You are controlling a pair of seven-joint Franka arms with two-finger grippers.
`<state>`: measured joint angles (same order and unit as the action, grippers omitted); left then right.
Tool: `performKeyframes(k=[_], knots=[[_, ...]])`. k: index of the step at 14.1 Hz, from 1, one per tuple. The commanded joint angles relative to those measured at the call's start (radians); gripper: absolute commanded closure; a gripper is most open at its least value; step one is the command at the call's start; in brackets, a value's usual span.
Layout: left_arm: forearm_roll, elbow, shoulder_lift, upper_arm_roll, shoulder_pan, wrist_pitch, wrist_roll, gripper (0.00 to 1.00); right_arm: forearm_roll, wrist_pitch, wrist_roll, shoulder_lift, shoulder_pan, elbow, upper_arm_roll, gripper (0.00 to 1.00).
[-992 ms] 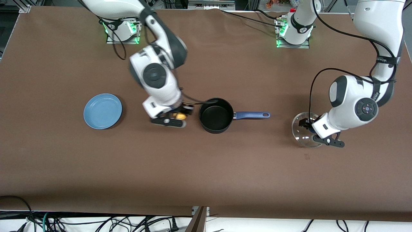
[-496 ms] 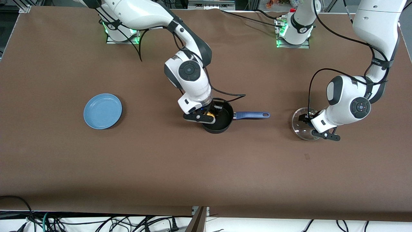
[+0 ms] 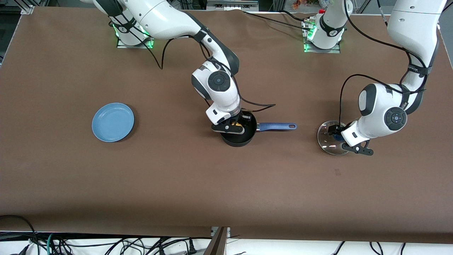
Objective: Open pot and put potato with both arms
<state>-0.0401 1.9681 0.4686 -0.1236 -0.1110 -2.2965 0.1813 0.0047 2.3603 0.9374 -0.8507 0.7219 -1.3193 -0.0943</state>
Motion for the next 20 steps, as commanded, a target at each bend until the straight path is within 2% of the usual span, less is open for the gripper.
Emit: performKeyframes(k=[1, 3, 6, 8, 10, 12, 14, 18, 20], knots=[[-0.014, -0.044, -0.031, -0.01, -0.01, 0.067, 0.007, 0.0, -0.006, -0.007, -0.002, -0.013, 0.007, 0.037, 0.011, 0.0], [-0.014, -0.049, -0.092, -0.014, -0.01, 0.069, 0.003, 0.0, -0.006, -0.07, -0.003, 0.014, 0.002, 0.04, 0.016, 0.0], [0.006, -0.049, -0.221, -0.017, -0.019, 0.115, 0.006, 0.0, -0.009, -0.276, -0.017, 0.062, -0.019, 0.125, 0.022, 0.0], [0.012, -0.069, -0.33, -0.019, -0.018, 0.204, 0.003, 0.0, -0.006, -0.422, -0.128, 0.099, -0.076, 0.173, 0.021, 0.0], [0.032, -0.128, -0.396, -0.019, -0.018, 0.299, -0.006, 0.0, -0.006, -0.545, -0.282, 0.172, -0.157, 0.178, 0.021, 0.0], [0.032, -0.239, -0.406, -0.019, -0.016, 0.424, -0.009, 0.0, -0.008, -0.639, -0.417, 0.226, -0.251, 0.178, 0.019, 0.0], [0.032, -0.3, -0.403, -0.019, -0.015, 0.476, -0.011, 0.0, -0.008, -0.703, -0.483, 0.275, -0.347, 0.178, 0.028, 0.0], [0.032, -0.304, -0.407, -0.019, -0.016, 0.494, -0.02, 0.0, -0.006, -0.826, -0.76, 0.369, -0.544, 0.172, 0.019, 0.0], [0.032, -0.304, -0.413, -0.025, -0.016, 0.52, -0.069, 0.0, -0.015, -0.877, -0.821, 0.459, -0.628, 0.132, 0.018, 0.0]])
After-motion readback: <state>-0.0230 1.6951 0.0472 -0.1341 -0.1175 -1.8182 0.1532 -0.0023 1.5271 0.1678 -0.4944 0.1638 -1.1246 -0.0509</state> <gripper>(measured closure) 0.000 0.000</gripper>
